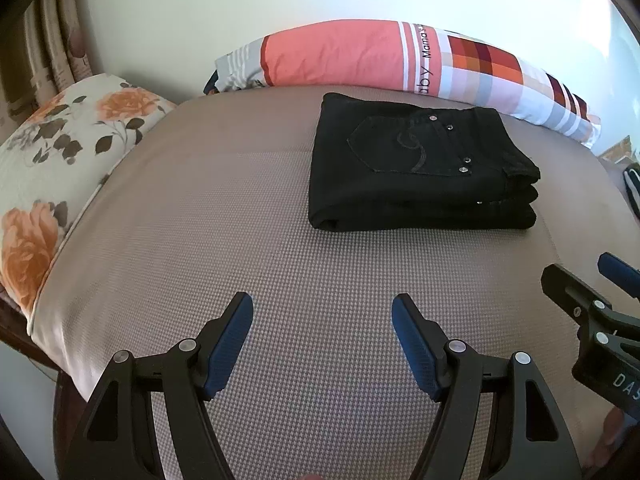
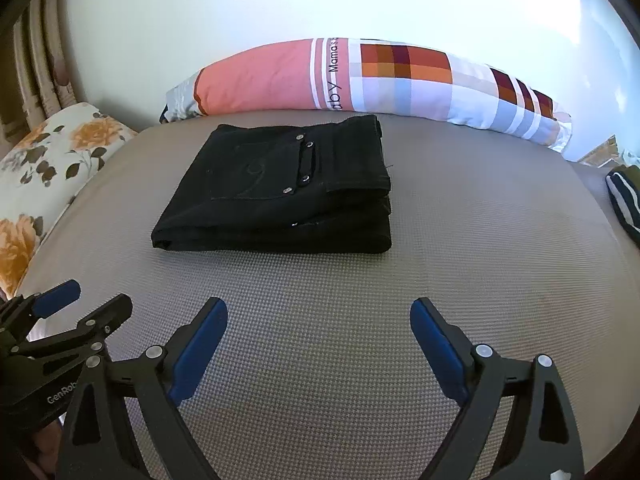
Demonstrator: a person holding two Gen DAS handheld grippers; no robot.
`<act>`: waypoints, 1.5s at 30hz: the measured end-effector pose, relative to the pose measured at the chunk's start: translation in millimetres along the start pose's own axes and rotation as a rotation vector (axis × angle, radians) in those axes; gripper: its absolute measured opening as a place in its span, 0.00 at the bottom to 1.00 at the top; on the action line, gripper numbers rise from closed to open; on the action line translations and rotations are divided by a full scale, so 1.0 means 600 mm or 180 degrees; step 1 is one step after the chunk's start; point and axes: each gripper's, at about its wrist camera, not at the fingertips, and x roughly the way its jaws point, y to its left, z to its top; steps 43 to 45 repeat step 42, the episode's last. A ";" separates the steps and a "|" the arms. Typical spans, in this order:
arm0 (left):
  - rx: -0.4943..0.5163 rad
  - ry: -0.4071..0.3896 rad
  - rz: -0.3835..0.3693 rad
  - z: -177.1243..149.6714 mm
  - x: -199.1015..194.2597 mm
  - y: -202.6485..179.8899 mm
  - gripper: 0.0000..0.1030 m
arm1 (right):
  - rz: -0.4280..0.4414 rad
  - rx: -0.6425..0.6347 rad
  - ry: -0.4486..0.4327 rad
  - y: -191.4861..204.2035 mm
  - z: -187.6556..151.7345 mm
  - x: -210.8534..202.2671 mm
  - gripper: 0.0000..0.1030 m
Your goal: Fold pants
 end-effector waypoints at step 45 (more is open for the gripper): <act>0.0091 0.0012 0.0013 0.000 0.008 -0.003 0.70 | -0.0030 -0.0030 0.0109 0.002 -0.009 0.013 0.89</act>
